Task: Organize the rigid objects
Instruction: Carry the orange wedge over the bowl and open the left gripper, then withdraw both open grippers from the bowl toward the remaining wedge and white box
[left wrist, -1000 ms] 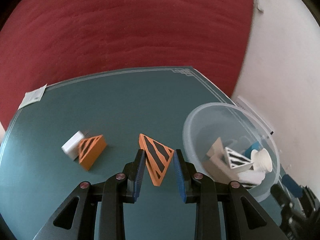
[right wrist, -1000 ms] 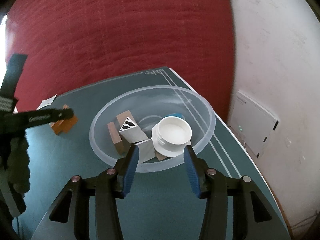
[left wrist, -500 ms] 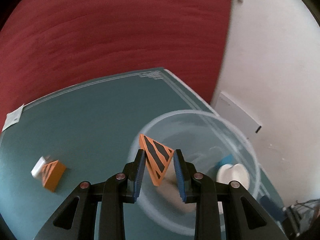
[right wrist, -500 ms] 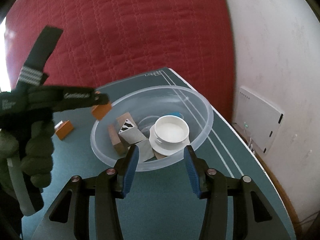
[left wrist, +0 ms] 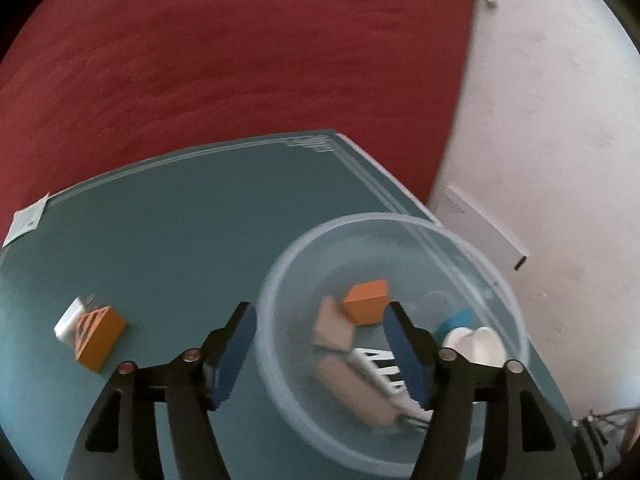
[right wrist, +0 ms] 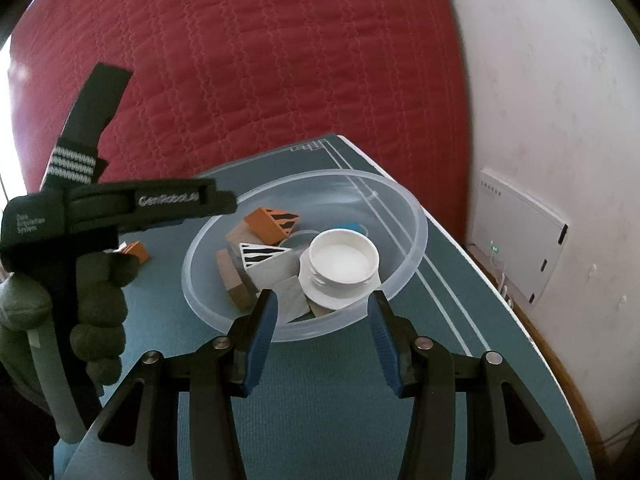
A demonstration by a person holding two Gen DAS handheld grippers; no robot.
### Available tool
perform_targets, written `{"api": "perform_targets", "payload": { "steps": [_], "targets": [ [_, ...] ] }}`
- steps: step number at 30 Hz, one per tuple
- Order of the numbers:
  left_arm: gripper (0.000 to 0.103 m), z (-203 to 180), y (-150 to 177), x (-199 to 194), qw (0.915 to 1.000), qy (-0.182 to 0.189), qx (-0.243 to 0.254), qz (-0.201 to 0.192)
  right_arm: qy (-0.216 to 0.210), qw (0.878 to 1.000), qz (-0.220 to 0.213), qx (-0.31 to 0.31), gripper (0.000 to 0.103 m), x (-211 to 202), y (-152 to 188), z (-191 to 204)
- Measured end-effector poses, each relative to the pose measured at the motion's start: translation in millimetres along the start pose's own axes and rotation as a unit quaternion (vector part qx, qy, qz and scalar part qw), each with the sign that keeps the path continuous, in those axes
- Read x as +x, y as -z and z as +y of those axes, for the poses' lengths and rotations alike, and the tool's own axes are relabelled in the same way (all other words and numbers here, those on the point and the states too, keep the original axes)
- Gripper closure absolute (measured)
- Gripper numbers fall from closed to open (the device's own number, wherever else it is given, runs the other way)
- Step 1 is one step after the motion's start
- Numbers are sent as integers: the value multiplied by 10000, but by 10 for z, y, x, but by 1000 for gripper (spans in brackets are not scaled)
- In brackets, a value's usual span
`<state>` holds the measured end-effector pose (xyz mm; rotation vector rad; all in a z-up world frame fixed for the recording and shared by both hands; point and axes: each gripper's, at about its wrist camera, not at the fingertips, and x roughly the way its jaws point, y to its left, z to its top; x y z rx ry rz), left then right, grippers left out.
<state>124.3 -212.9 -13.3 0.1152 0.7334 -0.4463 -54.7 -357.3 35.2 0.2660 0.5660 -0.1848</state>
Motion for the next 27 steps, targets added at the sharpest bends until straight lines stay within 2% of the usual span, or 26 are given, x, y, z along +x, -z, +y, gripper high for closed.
{"api": "perform_targets", "payload": {
  "steps": [6,17,23,27],
  "targets": [
    [20,148,111,30,9994,-331,-89,-27,24,10000,5,-9,54,-11,9,15],
    [14,290,281,60,9981,-559,-246,15,-23,10000,59,-67,53,-14,7,38],
    [14,593,401,19,9959,-760,-495,-9,-140,9996,133,-195,49,-7,24,101],
    [14,893,511,79,9927,-909,-774,180,-201,9992,189,-282,48,-10,56,159]
  ]
}}
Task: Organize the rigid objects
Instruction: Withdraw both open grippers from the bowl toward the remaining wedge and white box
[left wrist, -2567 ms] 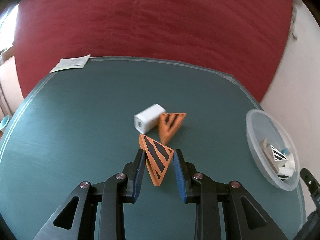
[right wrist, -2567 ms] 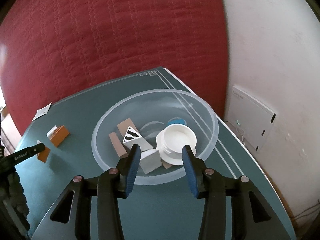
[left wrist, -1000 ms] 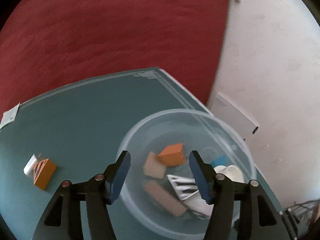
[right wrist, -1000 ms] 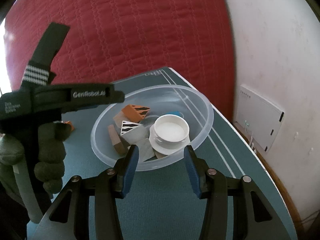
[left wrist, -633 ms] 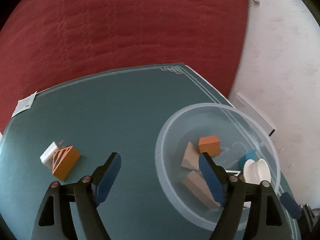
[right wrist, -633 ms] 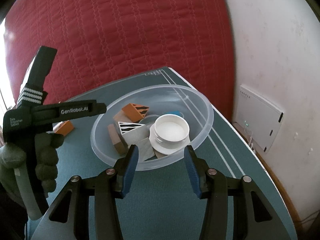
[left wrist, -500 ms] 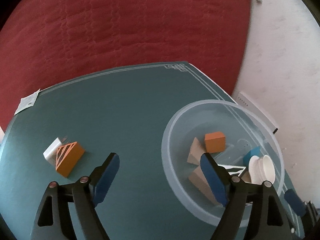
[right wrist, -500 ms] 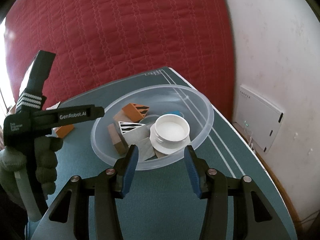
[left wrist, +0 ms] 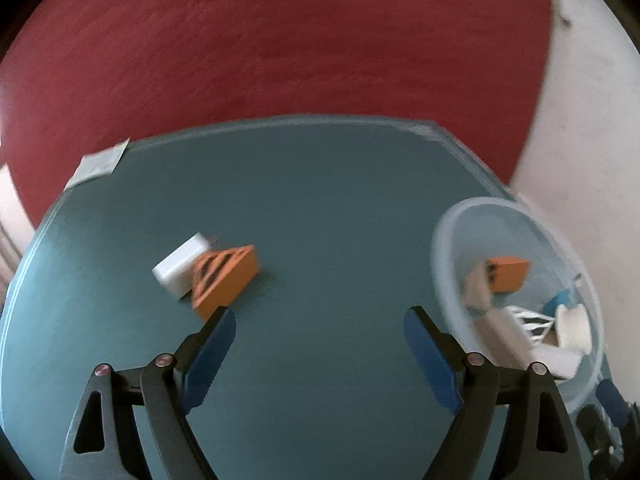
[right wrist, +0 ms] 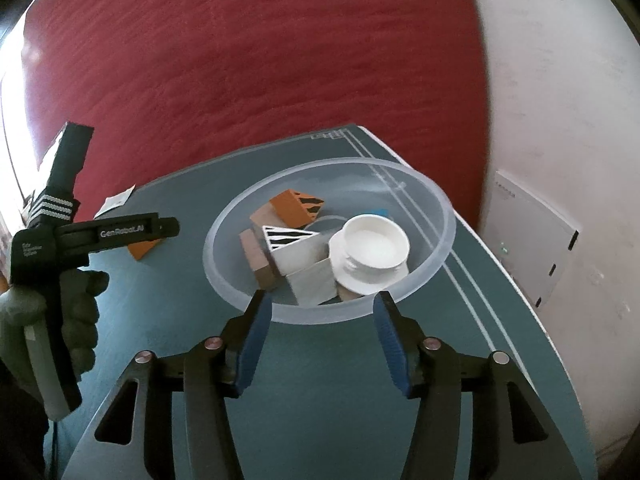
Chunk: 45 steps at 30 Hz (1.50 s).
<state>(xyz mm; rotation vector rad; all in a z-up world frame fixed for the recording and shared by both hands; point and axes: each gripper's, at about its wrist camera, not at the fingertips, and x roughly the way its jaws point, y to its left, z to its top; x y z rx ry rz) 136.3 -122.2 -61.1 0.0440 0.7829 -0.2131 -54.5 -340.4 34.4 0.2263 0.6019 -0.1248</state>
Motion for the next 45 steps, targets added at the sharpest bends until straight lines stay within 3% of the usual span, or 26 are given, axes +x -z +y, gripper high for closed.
{"api": "perform_targets", "payload": {
  "steps": [13,23,33,45],
  "targets": [
    [14,758,179,72,9962,-561,-669,68,-583,9963,287,-564,38,11,67,421],
    [14,1092,322,111,9913,-968,-887,36,-1202,9830,334,-1347,29,146,-95,997],
    [14,1336,478,99,9865,-1372,-894,-98,-1636,9694,934,-1575,29,807,-207,1517],
    [14,1522,552,131,9825,-1479,-1127,-122,-1739,9681,1192,-1351,29,1394,-509,1929]
  ]
}}
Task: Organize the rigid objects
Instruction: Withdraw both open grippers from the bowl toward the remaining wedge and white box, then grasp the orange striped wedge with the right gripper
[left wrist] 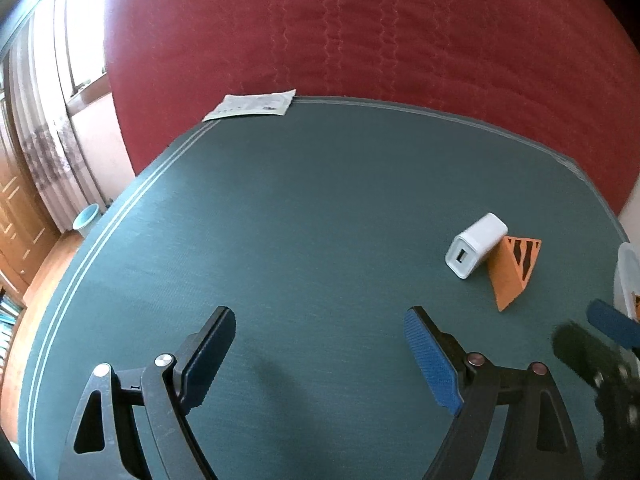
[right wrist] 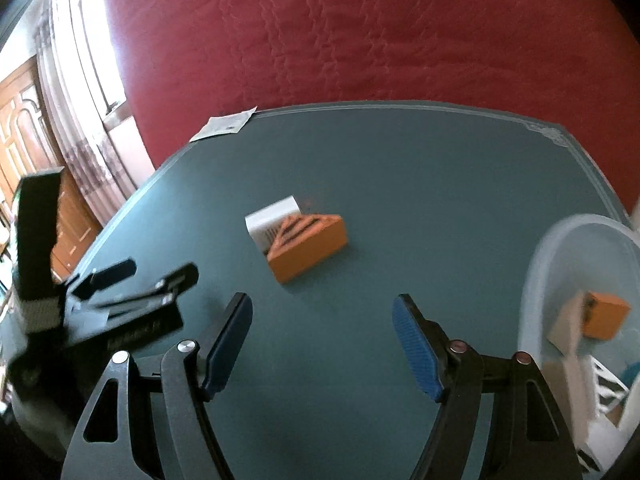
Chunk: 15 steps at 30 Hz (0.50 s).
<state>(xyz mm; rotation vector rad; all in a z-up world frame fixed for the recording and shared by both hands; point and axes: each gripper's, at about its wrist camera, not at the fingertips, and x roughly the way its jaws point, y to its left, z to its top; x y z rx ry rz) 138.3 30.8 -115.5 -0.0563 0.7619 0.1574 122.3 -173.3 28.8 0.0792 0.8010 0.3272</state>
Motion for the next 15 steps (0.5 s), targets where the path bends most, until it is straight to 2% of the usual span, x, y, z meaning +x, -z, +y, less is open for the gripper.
{"api": "perform_targets", "payload": {
  "steps": [15],
  "targets": [
    [14,113,39,50,9997,100,-228,73,238,9996,115,101,29,537,-332,118]
  ]
}}
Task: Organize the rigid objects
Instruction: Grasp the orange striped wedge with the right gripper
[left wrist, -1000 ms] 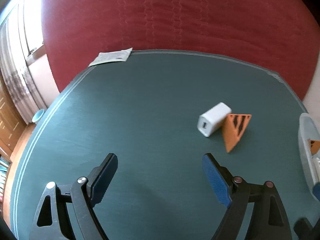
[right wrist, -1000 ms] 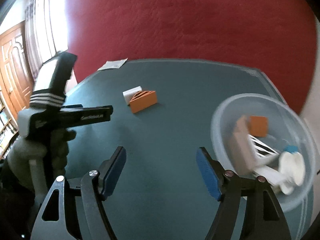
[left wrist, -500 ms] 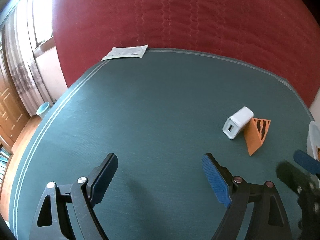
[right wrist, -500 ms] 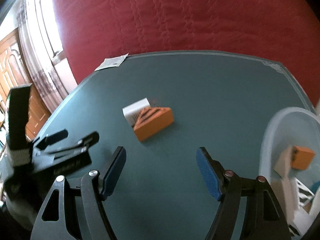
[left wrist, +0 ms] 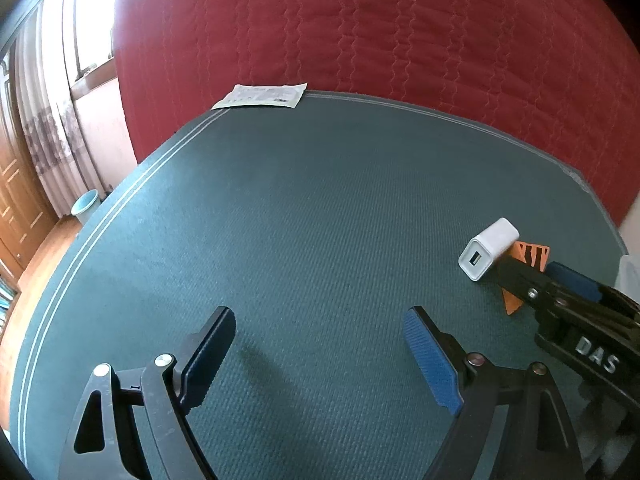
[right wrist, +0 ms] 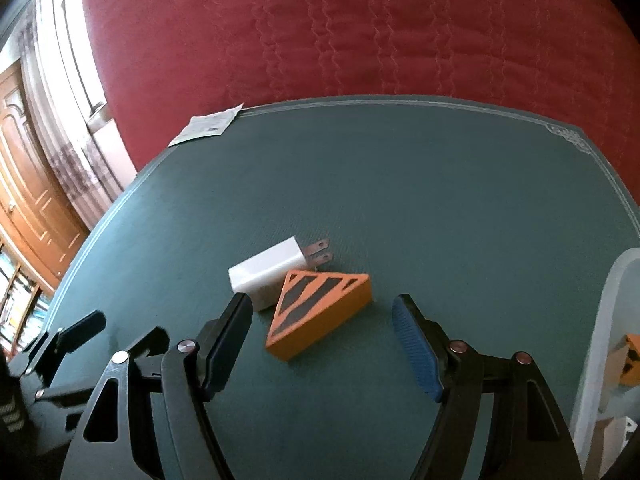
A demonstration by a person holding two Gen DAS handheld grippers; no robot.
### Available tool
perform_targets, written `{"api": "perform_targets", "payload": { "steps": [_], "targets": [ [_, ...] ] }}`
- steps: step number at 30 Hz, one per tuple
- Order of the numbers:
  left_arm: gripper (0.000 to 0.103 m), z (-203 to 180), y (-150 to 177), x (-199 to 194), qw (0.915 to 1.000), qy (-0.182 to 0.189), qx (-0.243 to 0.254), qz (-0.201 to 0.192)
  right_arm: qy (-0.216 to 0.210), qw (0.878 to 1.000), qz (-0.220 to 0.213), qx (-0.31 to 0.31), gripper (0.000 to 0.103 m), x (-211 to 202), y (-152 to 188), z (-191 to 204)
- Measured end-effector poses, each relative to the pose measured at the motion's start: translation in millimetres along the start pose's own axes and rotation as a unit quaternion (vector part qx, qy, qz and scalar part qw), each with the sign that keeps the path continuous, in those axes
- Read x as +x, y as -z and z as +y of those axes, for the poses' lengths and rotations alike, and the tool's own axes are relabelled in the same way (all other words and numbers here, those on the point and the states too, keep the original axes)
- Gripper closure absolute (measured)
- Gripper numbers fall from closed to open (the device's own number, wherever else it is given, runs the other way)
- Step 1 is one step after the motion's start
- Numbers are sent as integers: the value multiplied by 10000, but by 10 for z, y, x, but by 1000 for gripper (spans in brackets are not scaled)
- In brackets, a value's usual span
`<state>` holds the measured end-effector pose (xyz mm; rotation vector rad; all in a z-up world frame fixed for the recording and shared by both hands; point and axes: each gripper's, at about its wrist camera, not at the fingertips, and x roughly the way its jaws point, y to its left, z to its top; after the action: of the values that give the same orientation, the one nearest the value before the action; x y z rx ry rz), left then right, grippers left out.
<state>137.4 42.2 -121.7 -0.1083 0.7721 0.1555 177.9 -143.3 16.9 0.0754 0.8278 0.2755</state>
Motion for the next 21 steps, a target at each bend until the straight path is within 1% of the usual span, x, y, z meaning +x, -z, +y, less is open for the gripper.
{"api": "perform_targets", "payload": {
  "steps": [2,5,6,8,10,17,21],
  "targets": [
    [14,3,-1,8,10000,5,-21,7,41,10000,11,19,30,36,-8,5],
    [14,17,12,4,10000,8,-18,7,51,10000,-11,13,37,37,-26,12],
    [14,14,13,2,10000,8,-9,0,98,10000,3,15,41,52,-27,5],
    [14,10,19,-5,10000,7,7,-16,150,9999,-10,19,53,64,-39,7],
    [14,13,22,-4,10000,11,3,-17,164,9999,-14,29,59,68,-38,1],
    [14,23,21,6,10000,2,-9,-13,262,9996,-38,74,60,-57,62,-120],
    [14,-22,26,5,9999,-52,90,-34,228,9996,-35,142,60,-211,204,-228]
  ]
}}
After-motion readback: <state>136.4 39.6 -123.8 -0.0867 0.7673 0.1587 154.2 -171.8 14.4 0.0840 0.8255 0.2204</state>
